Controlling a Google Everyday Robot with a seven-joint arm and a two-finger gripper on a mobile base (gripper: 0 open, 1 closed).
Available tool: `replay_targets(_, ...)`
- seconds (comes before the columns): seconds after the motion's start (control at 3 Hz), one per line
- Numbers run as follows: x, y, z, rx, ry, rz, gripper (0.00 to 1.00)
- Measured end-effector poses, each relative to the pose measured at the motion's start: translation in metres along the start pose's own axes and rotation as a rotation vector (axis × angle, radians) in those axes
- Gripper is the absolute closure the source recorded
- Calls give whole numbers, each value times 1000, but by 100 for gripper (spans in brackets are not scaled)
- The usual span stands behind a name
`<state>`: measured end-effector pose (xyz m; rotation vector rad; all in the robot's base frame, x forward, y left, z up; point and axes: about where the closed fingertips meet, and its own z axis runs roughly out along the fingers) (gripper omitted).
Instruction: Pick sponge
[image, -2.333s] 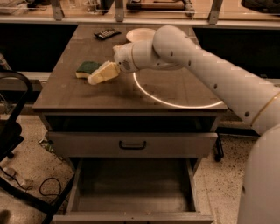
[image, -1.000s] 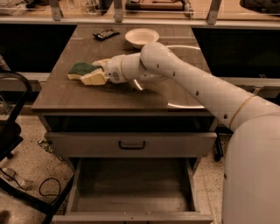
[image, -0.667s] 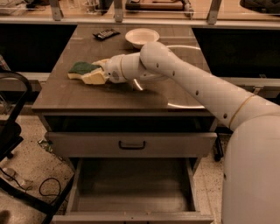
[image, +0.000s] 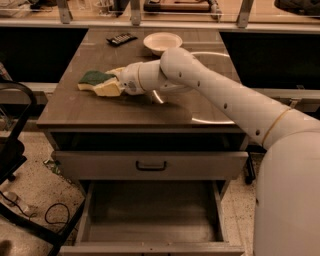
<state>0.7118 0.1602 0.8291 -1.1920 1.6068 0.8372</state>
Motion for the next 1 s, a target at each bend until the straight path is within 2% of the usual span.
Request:
replay_targets(0.33, -31, 1, -52, 40, 8, -36, 100)
replay_targets(0.67, -82, 9, -141, 99, 19, -102, 100)
replay_targets(1.0, -115, 16, -194, 119, 14, -154, 100)
